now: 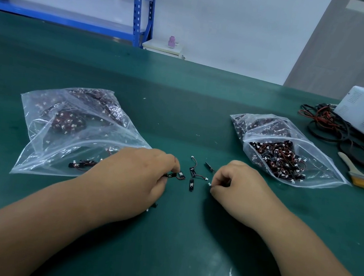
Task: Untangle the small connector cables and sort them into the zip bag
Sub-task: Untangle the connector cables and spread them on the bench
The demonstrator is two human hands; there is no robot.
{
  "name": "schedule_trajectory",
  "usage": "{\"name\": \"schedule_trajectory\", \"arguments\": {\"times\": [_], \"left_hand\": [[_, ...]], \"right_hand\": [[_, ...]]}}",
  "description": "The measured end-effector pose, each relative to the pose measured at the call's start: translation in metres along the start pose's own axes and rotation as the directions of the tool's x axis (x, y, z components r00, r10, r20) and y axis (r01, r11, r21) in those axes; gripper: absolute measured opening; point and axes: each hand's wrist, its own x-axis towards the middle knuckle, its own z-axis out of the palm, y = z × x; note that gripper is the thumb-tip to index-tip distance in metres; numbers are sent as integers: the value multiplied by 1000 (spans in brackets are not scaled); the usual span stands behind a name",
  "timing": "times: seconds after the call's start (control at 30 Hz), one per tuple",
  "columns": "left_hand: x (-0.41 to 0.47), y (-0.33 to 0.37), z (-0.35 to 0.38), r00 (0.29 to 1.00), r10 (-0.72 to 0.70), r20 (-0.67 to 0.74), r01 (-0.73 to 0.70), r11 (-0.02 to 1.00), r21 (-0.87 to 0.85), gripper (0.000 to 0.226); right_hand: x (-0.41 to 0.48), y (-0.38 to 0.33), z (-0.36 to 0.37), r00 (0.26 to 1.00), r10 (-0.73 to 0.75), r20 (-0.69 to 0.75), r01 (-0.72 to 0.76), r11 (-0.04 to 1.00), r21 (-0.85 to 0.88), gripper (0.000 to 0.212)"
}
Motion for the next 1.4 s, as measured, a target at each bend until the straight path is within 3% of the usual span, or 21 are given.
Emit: {"name": "schedule_trajectory", "arguments": {"times": [0.2,0.33,0.43,0.67,0.8,0.9,1.0,1.1,1.17,1.27,1.33,1.4], "left_hand": [[1,-2,4,995,72,75,-74,997,25,30],[4,-3,8,991,58,123,-59,998,11,27],[4,-3,7,990,32,134,-32,999,-7,13],[1,1,4,991,10,133,-6,999,-31,14],[1,4,1,989,47,142,-40,998,-47,6],[1,6,0,982,75,172,-62,995,-79,11],[0,8,-1,976,109,186,-89,990,-112,15],[1,9,-2,973,128,190,-104,986,-133,18],[1,9,-1,974,132,186,-107,985,-138,19],[1,9,0,974,139,177,-114,983,-147,25],[2,9,1,976,141,169,-115,981,-155,29],[1,7,0,979,130,155,-103,980,-170,29]], "right_hand": [[6,18,-13,997,71,-20,-70,997,17,24],[7,25,-17,994,112,7,-112,993,-27,17],[6,24,-14,992,112,51,-109,993,-49,13],[4,18,-14,990,53,130,-39,993,-111,20],[5,14,-9,996,77,50,-78,997,22,21],[7,6,2,988,124,-93,-102,972,212,18],[8,1,6,978,153,-145,-102,944,313,13],[0,-3,1,985,81,-151,-25,941,337,12],[-9,-13,-2,997,-55,-46,67,945,320,5],[-20,-28,4,977,-133,166,116,987,108,37],[-22,-32,9,978,-131,165,137,990,-27,29],[-22,-32,11,982,-138,131,146,988,-49,17]]}}
